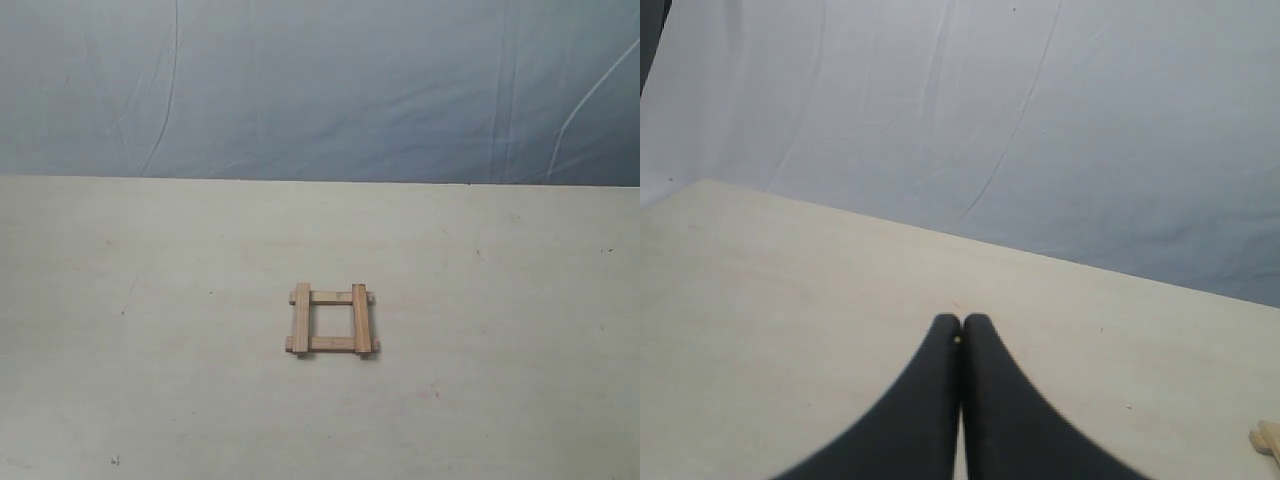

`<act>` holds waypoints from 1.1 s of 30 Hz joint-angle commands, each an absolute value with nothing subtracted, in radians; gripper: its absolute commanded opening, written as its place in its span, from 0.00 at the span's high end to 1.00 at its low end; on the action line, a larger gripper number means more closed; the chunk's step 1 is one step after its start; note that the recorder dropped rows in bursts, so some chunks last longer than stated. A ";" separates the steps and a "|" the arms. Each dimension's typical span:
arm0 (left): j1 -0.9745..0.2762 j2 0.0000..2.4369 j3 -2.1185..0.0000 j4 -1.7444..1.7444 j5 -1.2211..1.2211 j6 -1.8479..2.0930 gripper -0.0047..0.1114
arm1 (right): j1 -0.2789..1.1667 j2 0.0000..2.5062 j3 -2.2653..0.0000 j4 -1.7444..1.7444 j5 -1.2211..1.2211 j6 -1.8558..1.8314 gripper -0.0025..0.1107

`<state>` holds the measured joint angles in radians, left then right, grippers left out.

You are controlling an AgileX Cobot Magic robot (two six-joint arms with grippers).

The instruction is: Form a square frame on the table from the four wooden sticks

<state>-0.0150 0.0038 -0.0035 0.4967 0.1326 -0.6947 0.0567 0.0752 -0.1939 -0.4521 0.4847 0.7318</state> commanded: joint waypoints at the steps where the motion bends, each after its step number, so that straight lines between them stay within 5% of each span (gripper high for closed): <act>1: -0.022 0.000 0.000 0.500 0.135 -0.695 0.96 | -0.011 0.000 -0.111 -0.410 0.372 0.735 0.99; 18: -0.022 0.000 0.000 0.274 0.122 -0.671 0.96 | -0.044 0.000 0.000 -0.390 0.335 0.733 0.99; 26: -0.022 0.000 0.000 -0.301 0.182 0.137 0.96 | -0.046 0.000 0.000 -0.095 0.293 0.268 0.99; 33: -0.022 0.000 0.000 -0.264 0.246 0.158 0.96 | -0.046 0.000 0.000 -0.095 0.311 0.106 0.99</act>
